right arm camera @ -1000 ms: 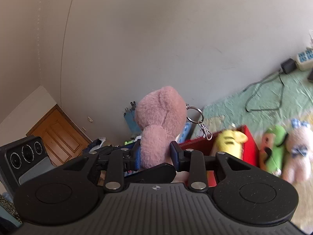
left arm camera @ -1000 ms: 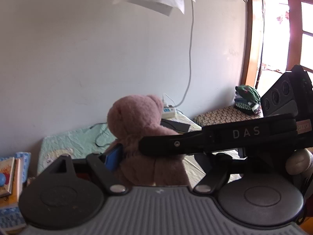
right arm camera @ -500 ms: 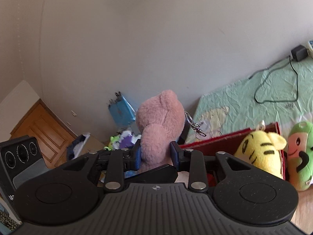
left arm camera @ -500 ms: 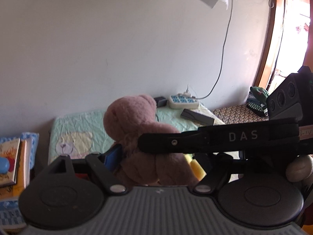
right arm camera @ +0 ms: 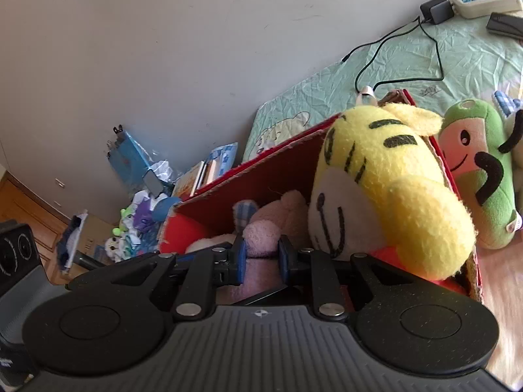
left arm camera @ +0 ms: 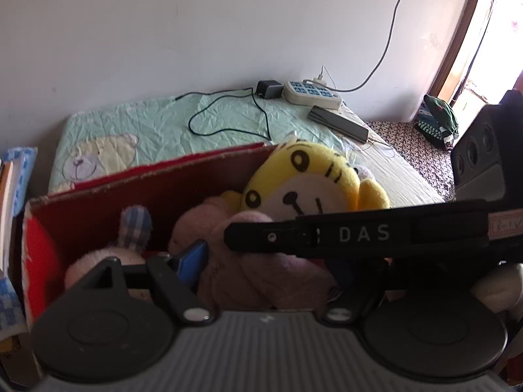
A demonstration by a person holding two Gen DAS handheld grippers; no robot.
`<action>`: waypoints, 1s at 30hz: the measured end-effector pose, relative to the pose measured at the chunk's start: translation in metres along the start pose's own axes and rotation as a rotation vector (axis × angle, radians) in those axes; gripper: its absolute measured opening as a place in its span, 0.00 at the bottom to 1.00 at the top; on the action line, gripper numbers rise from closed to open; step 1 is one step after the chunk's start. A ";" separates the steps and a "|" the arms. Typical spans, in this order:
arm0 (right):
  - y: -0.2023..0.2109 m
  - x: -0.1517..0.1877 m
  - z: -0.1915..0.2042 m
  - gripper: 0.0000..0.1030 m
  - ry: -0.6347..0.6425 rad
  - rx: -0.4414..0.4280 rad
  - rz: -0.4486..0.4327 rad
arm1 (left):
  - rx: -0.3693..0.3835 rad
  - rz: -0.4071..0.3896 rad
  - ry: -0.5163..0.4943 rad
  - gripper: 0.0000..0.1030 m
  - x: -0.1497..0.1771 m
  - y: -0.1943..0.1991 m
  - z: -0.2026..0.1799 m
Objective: Organize objects
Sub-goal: 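Lower the pink teddy bear into the red box and open the right tool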
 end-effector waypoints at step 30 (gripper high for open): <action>-0.008 0.013 0.007 0.14 0.076 0.057 0.047 | -0.206 0.027 -0.082 0.83 0.023 -0.008 0.017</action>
Point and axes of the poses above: each gripper's, at about its wrist camera, not at the fingertips, and y roughly against the way its jaws point, z to its left, x to its underside, the point moved 5 cm from there along -y, roughly the way its jaws point, and after that the axes turned 14 degrees about -x, right-handed, at the moved point
